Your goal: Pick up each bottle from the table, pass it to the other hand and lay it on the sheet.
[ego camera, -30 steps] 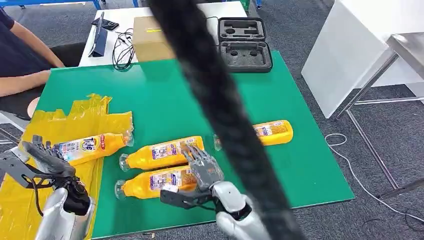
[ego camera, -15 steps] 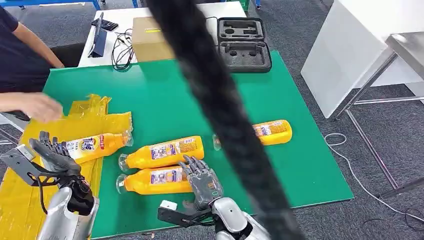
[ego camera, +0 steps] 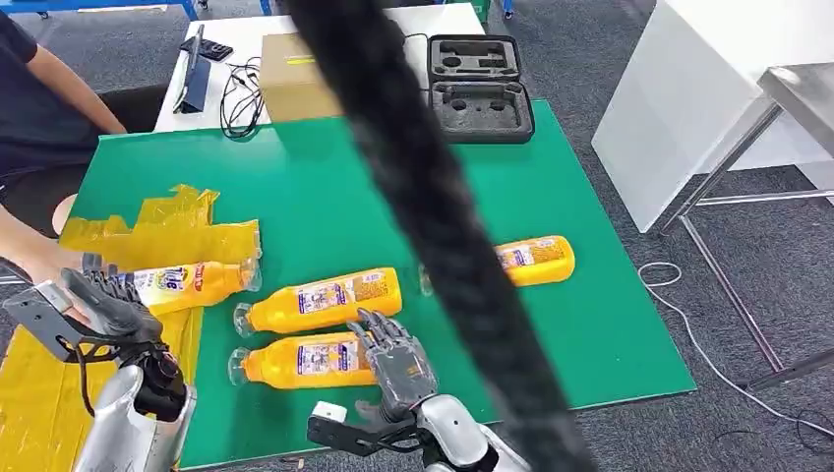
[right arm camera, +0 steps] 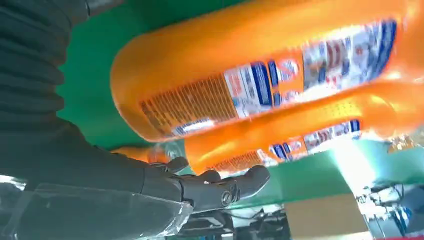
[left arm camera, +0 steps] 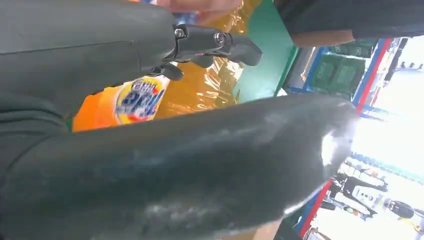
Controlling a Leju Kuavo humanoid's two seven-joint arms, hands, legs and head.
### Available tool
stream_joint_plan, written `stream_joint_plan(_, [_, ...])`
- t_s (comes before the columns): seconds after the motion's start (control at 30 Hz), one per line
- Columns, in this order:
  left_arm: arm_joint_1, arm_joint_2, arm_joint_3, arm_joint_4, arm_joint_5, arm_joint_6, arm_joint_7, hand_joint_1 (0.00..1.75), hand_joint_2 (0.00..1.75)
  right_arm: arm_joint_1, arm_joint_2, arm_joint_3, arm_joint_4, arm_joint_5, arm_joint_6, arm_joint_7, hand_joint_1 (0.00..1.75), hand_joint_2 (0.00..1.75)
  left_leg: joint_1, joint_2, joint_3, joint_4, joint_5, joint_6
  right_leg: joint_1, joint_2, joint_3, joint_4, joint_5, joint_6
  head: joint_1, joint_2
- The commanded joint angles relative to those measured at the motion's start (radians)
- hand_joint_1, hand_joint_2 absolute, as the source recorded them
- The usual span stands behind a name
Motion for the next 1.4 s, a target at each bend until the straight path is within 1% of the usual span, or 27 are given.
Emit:
stream_joint_plan(0.03, [-0.047, -0.006, -0.017, 0.041, 0.006, -0.004, 0.005, 0.0, 0.0, -0.031, 0.003, -0.006, 0.074, 0.002, 0.057, 0.031, 0.59, 1.75, 0.001, -0.001, 0.003, 0.0, -0.001, -0.003, 0.001, -0.003, 0.004, 0.0, -0.002, 0.0, 0.0, 0.0])
stream_joint_plan(0.07, [-0.045, -0.007, -0.016, 0.037, 0.006, -0.006, 0.007, 0.0, 0.0, -0.034, 0.006, -0.007, 0.089, 0.005, 0.076, 0.051, 0.07, 1.75, 0.001, -0.001, 0.002, 0.0, -0.001, -0.003, 0.001, -0.003, 0.003, 0.0, -0.001, 0.0, 0.0, 0.0])
stream_joint_plan(0.1, [-0.042, -0.009, -0.015, 0.031, 0.006, -0.007, 0.008, 0.0, 0.0, -0.036, 0.006, -0.004, 0.106, 0.008, 0.087, 0.061, 0.0, 1.75, 0.002, -0.001, 0.005, 0.001, -0.002, -0.004, 0.002, -0.003, 0.006, 0.0, -0.003, 0.0, 0.0, 0.0])
stream_joint_plan(0.27, [-0.04, -0.014, -0.019, 0.026, 0.005, -0.015, 0.014, 0.0, 0.0, -0.051, 0.022, -0.01, 0.185, 0.005, 0.107, 0.086, 0.0, 1.75, 0.001, -0.001, 0.003, -0.001, -0.001, -0.002, 0.001, -0.003, 0.003, -0.001, -0.001, 0.0, 0.0, 0.0])
stream_joint_plan(0.3, [-0.043, -0.015, -0.02, 0.027, 0.006, -0.017, 0.015, 0.0, 0.0, -0.055, 0.026, -0.01, 0.199, 0.008, 0.111, 0.094, 0.0, 1.75, 0.002, -0.001, 0.005, 0.0, -0.002, -0.004, 0.002, -0.004, 0.006, -0.001, -0.002, 0.0, 0.0, 0.0])
stream_joint_plan(0.4, [-0.045, -0.015, -0.022, 0.028, 0.006, -0.019, 0.016, 0.0, 0.0, -0.061, 0.03, -0.009, 0.218, 0.014, 0.115, 0.104, 0.0, 1.75, 0.002, -0.002, 0.005, 0.0, -0.001, -0.004, 0.002, -0.004, 0.006, -0.001, -0.002, 0.0, 0.0, 0.0])
stream_joint_plan(0.43, [-0.045, -0.015, -0.022, 0.028, 0.006, -0.019, 0.016, 0.0, 0.0, -0.061, 0.03, -0.009, 0.218, 0.014, 0.115, 0.104, 0.0, 1.75, 0.001, -0.002, 0.002, -0.001, 0.0, -0.002, 0.001, -0.003, 0.003, -0.001, -0.001, 0.0, 0.0, 0.0])
stream_joint_plan(0.47, [-0.047, -0.015, -0.025, 0.028, 0.005, -0.021, 0.018, 0.0, 0.0, -0.064, 0.035, -0.011, 0.235, 0.014, 0.121, 0.109, 0.0, 1.75, 0.002, -0.002, 0.004, 0.0, -0.001, -0.003, 0.002, -0.004, 0.006, -0.001, -0.002, 0.0, 0.0, 0.0])
stream_joint_plan(0.53, [-0.045, -0.017, -0.028, 0.028, 0.007, -0.023, 0.021, 0.0, 0.0, -0.062, 0.037, -0.012, 0.249, 0.027, 0.123, 0.118, 0.0, 1.75, 0.001, -0.002, 0.003, -0.001, 0.0, -0.002, 0.001, -0.003, 0.004, -0.001, -0.001, 0.0, 0.0, 0.0])
stream_joint_plan(0.6, [-0.04, -0.017, -0.034, 0.03, 0.008, -0.029, 0.021, 0.0, 0.0, -0.065, 0.043, -0.02, 0.285, 0.03, 0.13, 0.126, 0.0, 1.75, 0.002, -0.002, 0.005, -0.001, -0.001, -0.003, 0.002, -0.004, 0.007, -0.001, -0.002, 0.0, 0.0, 0.0])
stream_joint_plan(0.63, [-0.038, -0.017, -0.035, 0.03, 0.008, -0.029, 0.021, 0.0, 0.0, -0.064, 0.041, -0.02, 0.288, 0.03, 0.13, 0.126, 0.0, 1.75, 0.001, -0.002, 0.004, -0.001, 0.0, -0.002, 0.001, -0.003, 0.005, -0.001, -0.001, 0.0, 0.0, 0.0])
stream_joint_plan(0.77, [-0.036, -0.021, -0.04, 0.031, 0.009, -0.033, 0.021, 0.0, 0.0, -0.068, 0.042, -0.019, 0.32, 0.035, 0.128, 0.122, 0.0, 1.75, 0.002, -0.003, 0.008, -0.001, -0.001, -0.004, 0.002, -0.005, 0.009, -0.002, -0.002, 0.0, 0.0, 0.0])
stream_joint_plan(0.83, [-0.04, -0.019, -0.041, 0.032, 0.016, -0.035, 0.022, 0.0, 0.0, -0.08, 0.056, -0.023, 0.36, 0.035, 0.144, 0.121, 0.0, 1.75, 0.002, -0.003, 0.008, -0.001, -0.001, -0.004, 0.002, -0.005, 0.009, -0.002, -0.002, 0.0, 0.0, 0.0])
stream_joint_plan(0.87, [-0.041, -0.019, -0.041, 0.032, 0.017, -0.035, 0.023, 0.0, 0.0, -0.08, 0.058, -0.023, 0.362, 0.036, 0.145, 0.122, 0.05, 1.75, 0.001, -0.002, 0.007, -0.001, -0.001, -0.003, 0.001, -0.004, 0.008, -0.001, -0.002, 0.0, 0.0, 0.0])
stream_joint_plan(0.9, [-0.042, -0.018, -0.042, 0.032, 0.019, -0.036, 0.023, 0.0, 0.0, -0.082, 0.06, -0.022, 0.369, 0.038, 0.151, 0.122, 0.47, 1.75, 0.002, -0.001, 0.009, -0.001, -0.002, -0.005, 0.002, -0.004, 0.01, -0.002, -0.002, 0.0, 0.0, 0.0])
stream_joint_plan(1.1, [-0.042, -0.018, -0.042, 0.032, 0.019, -0.036, 0.023, 0.0, 0.0, -0.082, 0.06, -0.022, 0.369, 0.038, 0.151, 0.122, 0.47, 1.75, 0.003, -0.001, 0.014, 0.0, -0.003, -0.008, 0.003, -0.003, 0.013, -0.002, -0.001, -0.001, 0.0, 0.0])
stream_joint_plan(1.13, [-0.042, -0.018, -0.042, 0.032, 0.019, -0.036, 0.023, 0.0, 0.0, -0.082, 0.06, -0.022, 0.369, 0.038, 0.151, 0.122, 0.47, 1.75, 0.002, 0.001, 0.014, -0.001, -0.003, -0.007, 0.002, 0.0, 0.012, -0.002, -0.001, -0.002, 0.0, 0.0])
stream_joint_plan(1.2, [-0.042, -0.018, -0.042, 0.032, 0.019, -0.036, 0.023, 0.0, 0.0, -0.082, 0.06, -0.022, 0.369, 0.038, 0.151, 0.122, 0.47, 1.75, 0.002, 0.001, 0.015, -0.001, -0.002, -0.007, 0.002, -0.001, 0.013, -0.002, -0.001, -0.002, 0.0, 0.0])
stream_joint_plan(1.23, [-0.042, -0.018, -0.042, 0.032, 0.019, -0.036, 0.023, 0.0, 0.0, -0.082, 0.06, -0.022, 0.369, 0.038, 0.151, 0.122, 0.47, 1.75, 0.002, 0.002, 0.015, -0.001, -0.003, -0.006, 0.001, 0.001, 0.012, -0.002, -0.001, -0.002, 0.0, 0.0])
stream_joint_plan(1.27, [-0.042, -0.018, -0.042, 0.032, 0.019, -0.036, 0.023, 0.0, 0.0, -0.082, 0.06, -0.022, 0.369, 0.038, 0.151, 0.122, 0.47, 1.75, 0.003, 0.001, 0.016, -0.001, -0.003, -0.007, 0.003, -0.001, 0.014, -0.003, -0.001, -0.002, 0.0, 0.0])
stream_joint_plan(1.3, [-0.042, -0.018, -0.042, 0.032, 0.019, -0.036, 0.023, 0.0, 0.0, -0.082, 0.06, -0.022, 0.369, 0.038, 0.151, 0.122, 0.47, 1.75, 0.002, 0.002, 0.015, -0.002, -0.003, -0.006, 0.002, 0.001, 0.013, -0.002, -0.001, -0.003, 0.0, 0.0])
stream_joint_plan(1.33, [-0.042, -0.018, -0.042, 0.032, 0.019, -0.036, 0.023, 0.0, 0.0, -0.082, 0.06, -0.022, 0.369, 0.038, 0.151, 0.122, 0.47, 1.75, 0.003, 0.001, 0.016, -0.002, -0.003, -0.007, 0.003, -0.001, 0.015, -0.003, 0.0, -0.004, 0.0, 0.0])
stream_joint_plan(1.37, [-0.042, -0.018, -0.042, 0.032, 0.019, -0.036, 0.023, 0.0, 0.0, -0.082, 0.06, -0.022, 0.369, 0.038, 0.151, 0.122, 1.27, 1.75, 0.003, 0.002, 0.016, -0.001, -0.003, -0.006, 0.003, 0.0, 0.014, -0.003, 0.0, -0.004, 0.0, 0.0])
stream_joint_plan(1.4, [-0.042, -0.017, -0.043, 0.031, 0.022, -0.037, 0.023, 0.0, 0.0, -0.083, 0.061, -0.021, 0.373, 0.044, 0.156, 0.124, 1.59, 1.75, 0.003, 0.003, 0.016, -0.001, -0.003, -0.006, 0.003, 0.002, 0.013, -0.002, 0.0, -0.004, 0.0, 0.0])
